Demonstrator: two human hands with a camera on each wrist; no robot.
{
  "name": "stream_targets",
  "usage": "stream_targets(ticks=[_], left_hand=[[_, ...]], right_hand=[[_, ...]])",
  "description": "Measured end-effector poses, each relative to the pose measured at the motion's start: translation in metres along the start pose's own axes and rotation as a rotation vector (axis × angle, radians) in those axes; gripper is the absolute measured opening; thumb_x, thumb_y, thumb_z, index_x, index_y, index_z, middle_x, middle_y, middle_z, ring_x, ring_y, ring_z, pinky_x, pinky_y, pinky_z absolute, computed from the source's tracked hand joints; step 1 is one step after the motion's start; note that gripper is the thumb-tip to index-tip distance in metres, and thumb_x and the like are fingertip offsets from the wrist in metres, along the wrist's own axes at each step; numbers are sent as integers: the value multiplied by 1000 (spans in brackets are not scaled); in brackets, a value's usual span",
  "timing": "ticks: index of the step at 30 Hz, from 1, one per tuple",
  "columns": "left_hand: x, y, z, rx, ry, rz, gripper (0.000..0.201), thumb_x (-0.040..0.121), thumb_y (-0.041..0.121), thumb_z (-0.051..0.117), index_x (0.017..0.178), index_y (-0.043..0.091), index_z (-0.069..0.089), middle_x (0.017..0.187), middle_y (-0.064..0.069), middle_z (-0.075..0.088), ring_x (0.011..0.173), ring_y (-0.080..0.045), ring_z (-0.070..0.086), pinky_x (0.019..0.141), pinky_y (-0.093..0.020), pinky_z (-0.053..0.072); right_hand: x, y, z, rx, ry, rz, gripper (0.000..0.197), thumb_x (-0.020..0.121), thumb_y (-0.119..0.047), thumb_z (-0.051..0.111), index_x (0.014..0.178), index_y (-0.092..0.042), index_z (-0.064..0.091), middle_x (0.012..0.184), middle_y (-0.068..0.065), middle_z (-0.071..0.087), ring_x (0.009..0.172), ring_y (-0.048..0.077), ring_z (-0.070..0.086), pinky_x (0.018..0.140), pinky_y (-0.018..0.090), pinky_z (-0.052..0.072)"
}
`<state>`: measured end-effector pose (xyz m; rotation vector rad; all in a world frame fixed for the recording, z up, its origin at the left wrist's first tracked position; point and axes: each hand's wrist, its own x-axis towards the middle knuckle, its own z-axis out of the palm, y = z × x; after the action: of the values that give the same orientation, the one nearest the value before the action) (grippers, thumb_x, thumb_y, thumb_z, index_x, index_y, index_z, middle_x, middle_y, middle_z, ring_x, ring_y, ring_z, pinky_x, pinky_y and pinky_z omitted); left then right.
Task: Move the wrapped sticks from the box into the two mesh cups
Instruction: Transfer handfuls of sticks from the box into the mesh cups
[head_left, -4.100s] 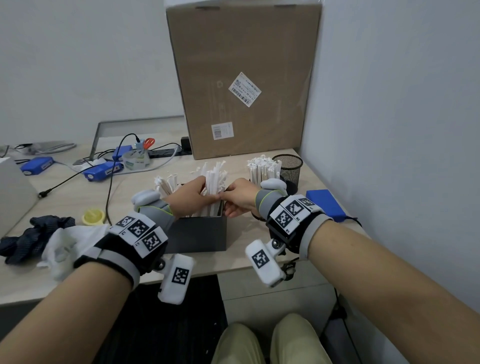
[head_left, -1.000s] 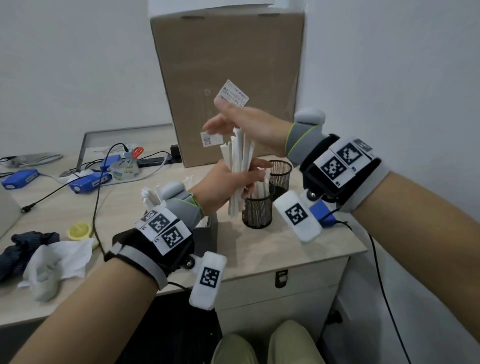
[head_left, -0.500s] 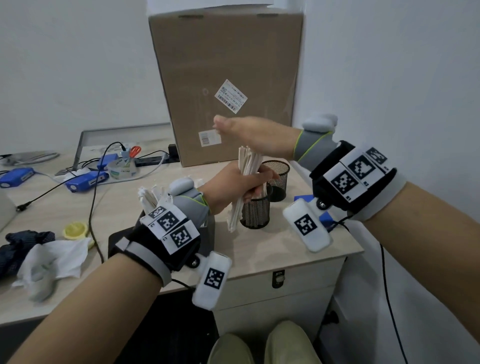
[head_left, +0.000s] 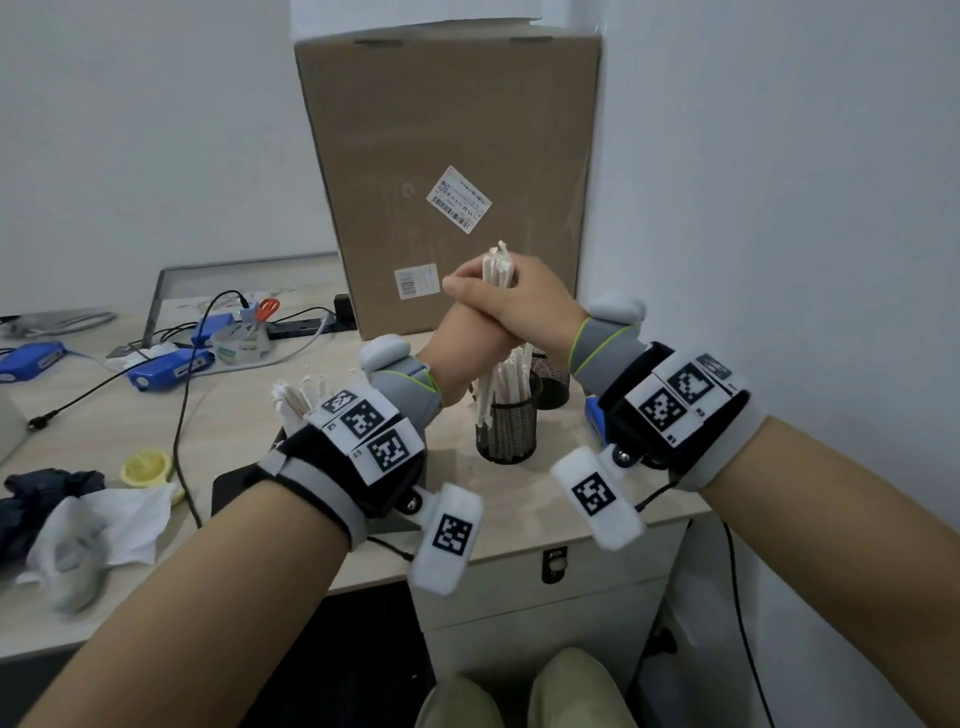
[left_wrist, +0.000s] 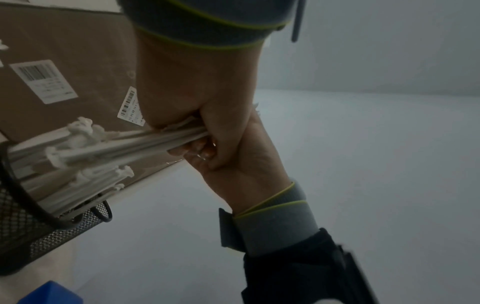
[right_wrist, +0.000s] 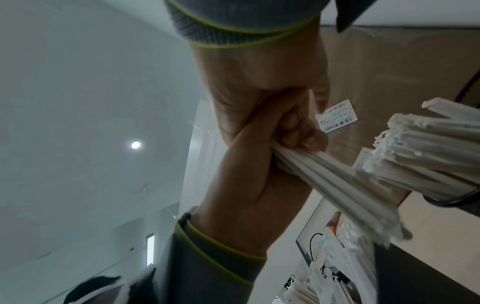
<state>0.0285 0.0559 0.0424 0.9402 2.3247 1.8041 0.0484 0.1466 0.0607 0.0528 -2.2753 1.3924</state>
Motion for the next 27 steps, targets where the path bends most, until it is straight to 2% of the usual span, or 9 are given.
stream_targets(ticks=[2, 3, 7, 9, 12, 15, 18, 24, 27], left_hand=[[6, 10, 8, 16, -39, 88, 38, 95, -9, 40, 133, -10, 37, 132, -35, 45, 122, -42, 48, 73, -33, 50], [8, 14, 11, 3, -75, 112, 36, 95, -12, 36, 132, -13, 35, 131, -39, 43, 125, -46, 42, 75, -33, 48], [22, 5, 12, -67, -102, 156, 42, 91, -13, 39, 131, -3, 36, 111, -21, 54, 111, -26, 54, 70, -21, 50], [28, -5, 11, -80, -94, 128, 39, 92, -10, 37, 129, -1, 42, 118, -27, 55, 109, -31, 55, 69, -23, 52], [37, -23, 9, -77, -54, 84, 25, 97, 2, 38, 115, 5, 55, 96, -11, 64, 76, -17, 62, 58, -7, 44], [45, -42, 4, -182, 63, 27, 18, 99, 15, 45, 104, 3, 58, 88, -4, 62, 69, -8, 52, 59, -15, 41], [49, -47, 4, -242, 219, -19, 17, 98, 15, 45, 82, 15, 51, 67, 0, 45, 59, -11, 40, 57, -21, 37], [55, -52, 12, -351, 379, -36, 24, 100, 17, 43, 77, 17, 51, 61, 1, 41, 54, -11, 39, 56, -23, 37], [55, -58, 16, -353, 388, -33, 23, 99, 18, 44, 77, 16, 51, 61, 1, 42, 53, -11, 39, 57, -24, 38]], right_hand=[[9, 4, 1, 20, 98, -12, 14, 84, -28, 67, 87, -15, 73, 88, 0, 72, 86, 12, 65, 78, 23, 49], [15, 6, 0, 16, 130, -19, 15, 85, -25, 64, 87, -14, 74, 88, 1, 72, 86, 13, 66, 78, 24, 49], [30, 18, -5, -11, 156, -79, 21, 88, -26, 60, 84, -10, 74, 88, 2, 74, 86, 13, 67, 80, 27, 51], [34, 27, -7, -25, 94, -91, 23, 88, -32, 63, 89, -11, 72, 91, 2, 73, 85, 11, 66, 79, 26, 51], [33, 46, -10, 41, -63, -45, 33, 86, -43, 63, 110, -20, 61, 107, 1, 68, 102, 13, 64, 90, 28, 52], [29, 67, -14, 88, -61, -22, 44, 86, -41, 63, 120, -13, 55, 119, 5, 64, 114, 17, 60, 99, 32, 48], [19, 86, -20, 35, -59, 11, 36, 90, -29, 63, 119, -9, 58, 112, 0, 63, 106, 14, 59, 92, 18, 48], [8, 117, -11, -222, -230, 105, 82, 72, -37, 79, 140, -19, 37, 138, -1, 47, 127, 10, 42, 107, 26, 33], [11, 119, -4, -263, -228, 77, 75, 75, -32, 77, 139, -16, 41, 135, 1, 52, 122, 14, 49, 102, 26, 37]])
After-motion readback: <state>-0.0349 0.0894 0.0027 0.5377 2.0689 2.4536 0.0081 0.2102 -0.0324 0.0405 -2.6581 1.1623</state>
